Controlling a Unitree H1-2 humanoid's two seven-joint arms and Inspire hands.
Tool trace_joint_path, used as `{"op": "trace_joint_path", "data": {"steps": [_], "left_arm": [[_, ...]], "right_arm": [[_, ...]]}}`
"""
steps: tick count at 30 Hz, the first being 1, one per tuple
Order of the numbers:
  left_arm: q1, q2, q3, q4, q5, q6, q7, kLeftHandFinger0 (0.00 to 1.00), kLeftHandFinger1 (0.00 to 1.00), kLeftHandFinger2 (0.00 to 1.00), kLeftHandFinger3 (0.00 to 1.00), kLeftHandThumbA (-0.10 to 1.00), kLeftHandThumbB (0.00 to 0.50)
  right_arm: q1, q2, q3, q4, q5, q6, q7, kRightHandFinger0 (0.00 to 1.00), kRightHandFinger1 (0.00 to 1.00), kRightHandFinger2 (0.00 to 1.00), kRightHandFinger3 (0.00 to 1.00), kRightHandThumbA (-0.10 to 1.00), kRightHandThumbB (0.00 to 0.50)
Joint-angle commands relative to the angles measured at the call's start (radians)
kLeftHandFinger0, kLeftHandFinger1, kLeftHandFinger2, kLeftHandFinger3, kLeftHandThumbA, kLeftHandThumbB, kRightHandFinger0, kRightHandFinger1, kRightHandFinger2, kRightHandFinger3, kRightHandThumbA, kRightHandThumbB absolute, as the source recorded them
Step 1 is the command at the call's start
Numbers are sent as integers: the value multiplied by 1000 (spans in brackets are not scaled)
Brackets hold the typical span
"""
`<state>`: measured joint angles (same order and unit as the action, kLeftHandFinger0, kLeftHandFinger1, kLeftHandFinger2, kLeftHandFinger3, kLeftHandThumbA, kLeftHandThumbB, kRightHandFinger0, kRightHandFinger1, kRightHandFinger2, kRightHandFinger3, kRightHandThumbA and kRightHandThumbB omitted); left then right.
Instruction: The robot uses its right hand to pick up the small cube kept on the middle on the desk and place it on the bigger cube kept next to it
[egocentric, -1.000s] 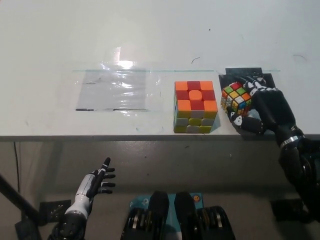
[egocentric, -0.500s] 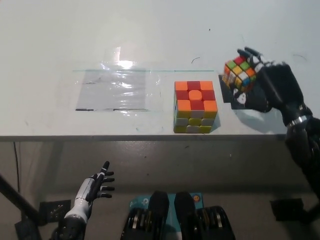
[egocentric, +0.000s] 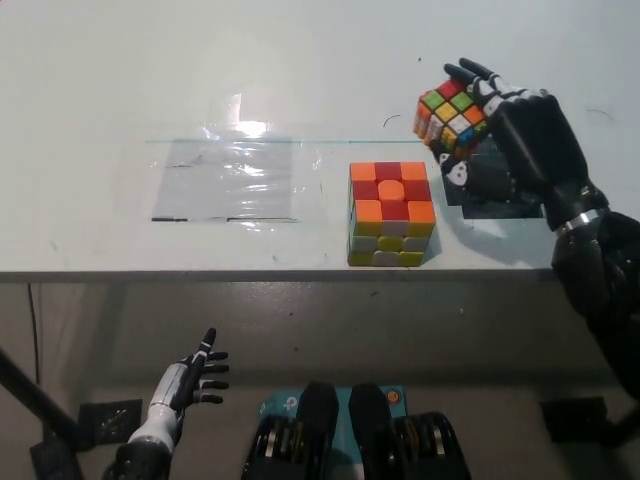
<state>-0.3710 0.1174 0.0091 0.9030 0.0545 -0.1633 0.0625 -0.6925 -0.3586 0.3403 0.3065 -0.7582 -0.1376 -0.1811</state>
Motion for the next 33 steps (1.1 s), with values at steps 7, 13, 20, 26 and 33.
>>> {"op": "trace_joint_path", "data": {"steps": [7, 13, 20, 26, 33], "left_arm": [[-11, 9, -4, -18, 12, -18, 11, 618, 623, 691, 674, 944, 122], [-17, 6, 6, -1, -7, -37, -2, 596, 596, 672, 681, 927, 110], [-23, 5, 6, -13, 1, -26, 14, 623, 632, 707, 668, 939, 113], [-26, 4, 8, -1, -5, -42, 6, 634, 636, 709, 712, 950, 107], [-27, 3, 12, -15, -9, -24, 11, 616, 623, 690, 688, 954, 113]], "right_arm": [[-39, 64, -11, -63, 12, -2, 26, 0, 37, 444, 333, -100, 257], [-11, 94, 3, -62, 5, -16, 31, 0, 0, 381, 300, -100, 212], [-3, 112, -2, -46, -6, 9, 35, 0, 9, 372, 168, -100, 132], [14, 102, 4, -25, -9, -2, 39, 0, 58, 458, 206, -100, 56], [18, 84, 7, -31, -20, -6, 43, 0, 5, 367, 186, -100, 88]]}}
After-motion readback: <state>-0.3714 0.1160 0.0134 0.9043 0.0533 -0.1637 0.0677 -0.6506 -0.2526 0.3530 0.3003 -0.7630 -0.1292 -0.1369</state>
